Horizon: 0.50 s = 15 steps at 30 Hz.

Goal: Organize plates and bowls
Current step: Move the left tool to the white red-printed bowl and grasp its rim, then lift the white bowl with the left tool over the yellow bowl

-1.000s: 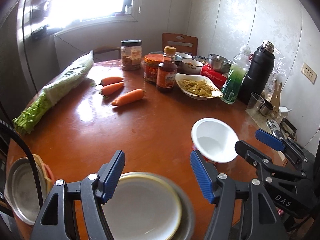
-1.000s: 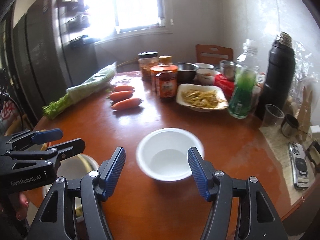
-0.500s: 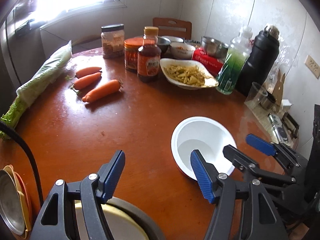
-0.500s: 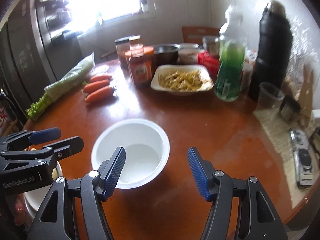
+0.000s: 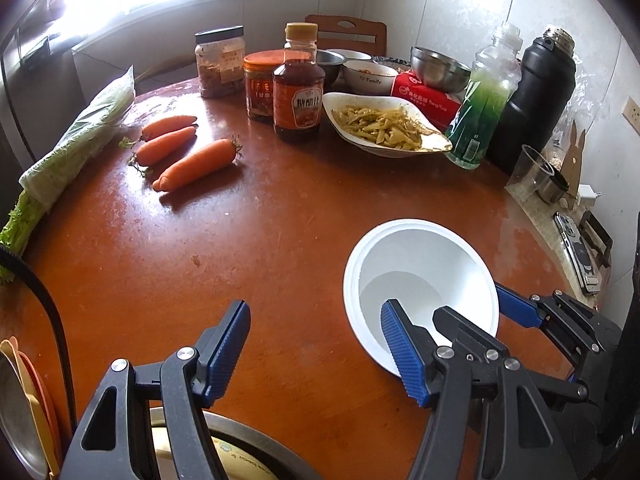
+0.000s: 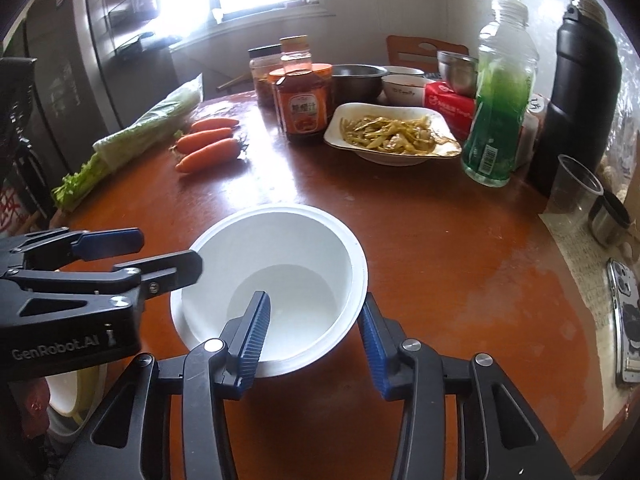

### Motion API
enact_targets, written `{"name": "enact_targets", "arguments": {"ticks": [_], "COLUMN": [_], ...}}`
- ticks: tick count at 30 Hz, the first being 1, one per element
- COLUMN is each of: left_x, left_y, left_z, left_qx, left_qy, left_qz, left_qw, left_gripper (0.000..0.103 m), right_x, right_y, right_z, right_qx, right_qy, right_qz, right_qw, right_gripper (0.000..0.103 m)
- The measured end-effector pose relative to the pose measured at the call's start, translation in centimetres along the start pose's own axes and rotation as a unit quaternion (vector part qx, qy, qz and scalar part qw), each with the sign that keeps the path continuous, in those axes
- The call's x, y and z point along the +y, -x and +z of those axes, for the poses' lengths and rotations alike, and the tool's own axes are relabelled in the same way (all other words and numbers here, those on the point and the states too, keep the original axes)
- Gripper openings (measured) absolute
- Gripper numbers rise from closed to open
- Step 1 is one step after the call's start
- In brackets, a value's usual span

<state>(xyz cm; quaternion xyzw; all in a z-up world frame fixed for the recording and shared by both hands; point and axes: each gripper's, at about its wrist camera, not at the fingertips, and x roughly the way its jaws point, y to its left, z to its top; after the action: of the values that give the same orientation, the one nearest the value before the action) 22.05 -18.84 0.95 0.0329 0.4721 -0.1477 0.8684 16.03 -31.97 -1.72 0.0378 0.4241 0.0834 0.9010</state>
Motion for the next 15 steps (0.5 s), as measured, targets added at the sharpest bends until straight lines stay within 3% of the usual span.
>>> {"name": "enact_targets", "arguments": {"ticks": [8, 13, 15], "left_x": [0.5, 0.3, 0.3], "left_y": [-0.4, -0.8, -1.0], "left_z": [-0.3, -0.6, -0.8], "left_qx": [0.012, 0.023, 0.029], "left_qy": [0.006, 0.006, 0.004], "left_qz": [-0.014, -0.029, -0.025], "left_qw": [0.9998, 0.9993, 0.9993], "left_gripper": [0.067, 0.049, 0.040], "right_x": [1.5, 2.0, 2.0], "right_y": [0.3, 0.4, 0.4], "right_z": [-0.3, -0.7, -0.8], "right_qx": [0.003, 0.004, 0.005], "right_qy": [0.019, 0.018, 0.012], "right_qz": [0.030, 0.043, 0.048], "right_qw": [0.999, 0.999, 0.999], "right_gripper": [0.046, 0.044, 0.035]}}
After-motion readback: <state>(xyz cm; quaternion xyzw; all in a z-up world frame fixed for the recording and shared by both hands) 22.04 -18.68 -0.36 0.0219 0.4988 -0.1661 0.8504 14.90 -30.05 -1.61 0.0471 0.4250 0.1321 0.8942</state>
